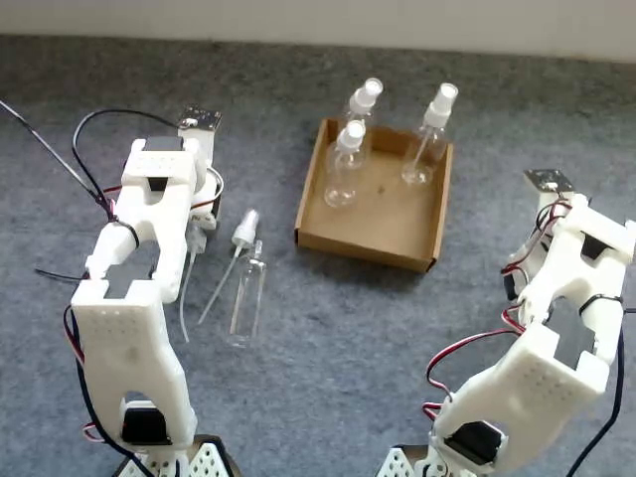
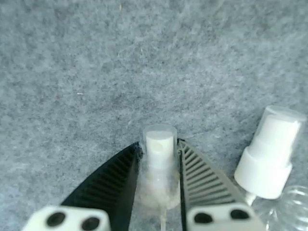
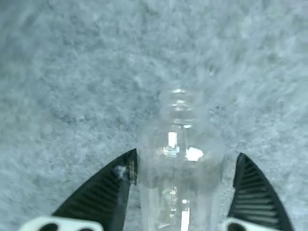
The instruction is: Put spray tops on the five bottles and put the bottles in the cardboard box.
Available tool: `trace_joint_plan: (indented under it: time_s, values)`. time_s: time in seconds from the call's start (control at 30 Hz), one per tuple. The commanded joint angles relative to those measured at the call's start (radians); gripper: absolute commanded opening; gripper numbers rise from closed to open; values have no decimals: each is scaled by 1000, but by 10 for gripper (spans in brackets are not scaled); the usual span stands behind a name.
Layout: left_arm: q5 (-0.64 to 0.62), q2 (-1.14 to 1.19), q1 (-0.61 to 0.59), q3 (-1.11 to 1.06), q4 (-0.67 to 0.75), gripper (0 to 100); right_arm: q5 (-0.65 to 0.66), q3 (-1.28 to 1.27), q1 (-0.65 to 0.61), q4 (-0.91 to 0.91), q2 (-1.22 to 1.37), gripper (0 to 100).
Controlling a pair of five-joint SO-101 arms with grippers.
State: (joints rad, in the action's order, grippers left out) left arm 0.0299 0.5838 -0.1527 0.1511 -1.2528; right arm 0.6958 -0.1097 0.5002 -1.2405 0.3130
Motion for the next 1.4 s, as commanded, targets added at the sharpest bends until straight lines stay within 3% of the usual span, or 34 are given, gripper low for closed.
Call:
trace_joint_plan:
  time_s: [0.0, 0.57, 0.83, 0.97, 1.2, 1.37]
  values:
    - [-8, -13, -16, -8, 18, 5, -20, 56, -19, 13, -15, 290]
    - [-8, -12, -16, -7, 20, 5, -61, 56, -44, 68, -10, 284]
    - [-8, -12, -16, -7, 20, 5, -60, 56, -39, 68, -15, 40]
    - [-8, -12, -16, -7, 20, 5, -60, 85, -36, 67, -35, 10]
    - [-8, -33, -21, 10, 17, 5, -68, 148, -48, -39, -257, 5]
    - [-8, -166, -24, 25, 11, 5, -101, 174, -205, -202, -503, 5]
